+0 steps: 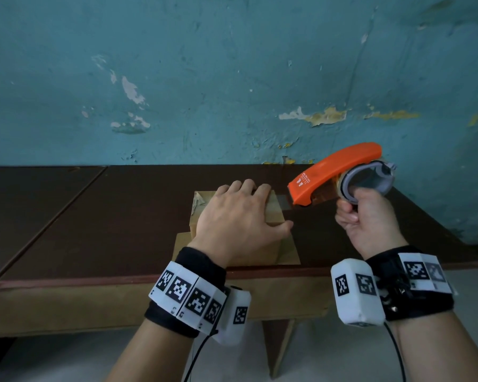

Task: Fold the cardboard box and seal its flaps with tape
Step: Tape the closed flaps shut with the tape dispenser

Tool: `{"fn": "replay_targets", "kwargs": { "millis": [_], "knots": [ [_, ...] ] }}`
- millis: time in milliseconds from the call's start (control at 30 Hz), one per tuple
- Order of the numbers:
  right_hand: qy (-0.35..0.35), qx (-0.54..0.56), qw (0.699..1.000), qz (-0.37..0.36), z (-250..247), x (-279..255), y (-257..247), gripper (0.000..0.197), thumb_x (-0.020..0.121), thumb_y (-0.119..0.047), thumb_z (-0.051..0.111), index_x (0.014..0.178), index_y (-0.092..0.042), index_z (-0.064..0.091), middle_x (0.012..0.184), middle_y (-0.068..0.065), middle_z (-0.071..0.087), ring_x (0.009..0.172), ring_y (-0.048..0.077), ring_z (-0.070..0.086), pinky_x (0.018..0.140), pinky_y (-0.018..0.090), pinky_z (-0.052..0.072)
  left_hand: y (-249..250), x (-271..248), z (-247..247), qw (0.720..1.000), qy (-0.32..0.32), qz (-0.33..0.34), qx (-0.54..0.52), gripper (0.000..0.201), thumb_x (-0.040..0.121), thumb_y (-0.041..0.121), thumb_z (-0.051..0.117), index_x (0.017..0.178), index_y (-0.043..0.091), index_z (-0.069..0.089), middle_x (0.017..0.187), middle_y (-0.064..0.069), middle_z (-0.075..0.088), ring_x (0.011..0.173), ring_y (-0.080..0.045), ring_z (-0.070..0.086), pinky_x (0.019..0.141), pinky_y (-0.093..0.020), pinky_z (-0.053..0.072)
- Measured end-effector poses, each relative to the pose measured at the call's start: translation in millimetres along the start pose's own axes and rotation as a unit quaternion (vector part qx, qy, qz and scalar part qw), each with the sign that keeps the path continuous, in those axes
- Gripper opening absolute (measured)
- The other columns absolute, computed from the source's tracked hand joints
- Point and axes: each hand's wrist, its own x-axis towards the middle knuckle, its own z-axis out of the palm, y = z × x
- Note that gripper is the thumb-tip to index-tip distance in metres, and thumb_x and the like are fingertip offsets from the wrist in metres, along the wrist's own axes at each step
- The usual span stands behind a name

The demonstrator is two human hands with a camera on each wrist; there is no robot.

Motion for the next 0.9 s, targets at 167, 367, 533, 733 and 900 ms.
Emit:
{"fn": "replay_targets", "kwargs": {
  "millis": [167,367,533,733,900],
  "knots": [
    [0.01,0.01,1.0,0.001,0,-3,-2,0.024,0.095,-0.004,0.045,0.075,-0.014,0.053,0.05,-0.005,0.049,0.045,0.006,0.034,0.042,0.018,0.021,0,0,0,1.0,0.0,-0.002,-0.005,0.083,0.088,0.081,0.037,0.149,0.025,0.047,0.132,0.0,0.059,0.125,-0.022,0.053,0.11,-0.04,0.039],
    [0.015,-0.012,1.0,-0.019,0,-4,-3,0.022,0.093,-0.002,0.046,0.075,-0.014,0.054,0.053,-0.005,0.05,0.042,0.005,0.037,0.043,0.018,0.021,0,0,0,1.0,-0.005,-0.001,-0.006,0.082,0.089,0.081,0.037,0.148,0.025,0.046,0.132,0.0,0.058,0.125,-0.022,0.053,0.11,-0.04,0.038],
    [0.015,-0.035,0.999,-0.031,-2,-4,-4,0.023,0.092,-0.003,0.046,0.075,-0.014,0.055,0.051,-0.005,0.05,0.039,0.005,0.037,0.042,0.018,0.022,-1,-1,-1,1.0,-0.004,0.0,-0.012,0.083,0.089,0.081,0.037,0.149,0.025,0.045,0.132,0.0,0.058,0.125,-0.022,0.053,0.111,-0.04,0.038],
    [0.061,-0.093,0.99,-0.083,-13,-2,-8,0.021,0.088,-0.002,0.05,0.077,-0.017,0.058,0.054,-0.005,0.053,0.037,0.004,0.039,0.043,0.019,0.025,-1,0,-1,1.0,-0.011,-0.001,-0.018,0.082,0.089,0.081,0.037,0.149,0.025,0.045,0.132,-0.001,0.058,0.126,-0.023,0.053,0.111,-0.041,0.037],
    [0.07,-0.149,0.978,-0.127,-12,-5,-7,0.025,0.087,0.001,0.051,0.071,-0.017,0.058,0.059,0.001,0.052,0.039,0.006,0.043,0.046,0.021,0.034,-1,1,0,1.0,-0.013,0.003,-0.019,0.083,0.089,0.081,0.037,0.15,0.025,0.045,0.132,-0.001,0.058,0.126,-0.022,0.053,0.111,-0.04,0.038]
  ]
}}
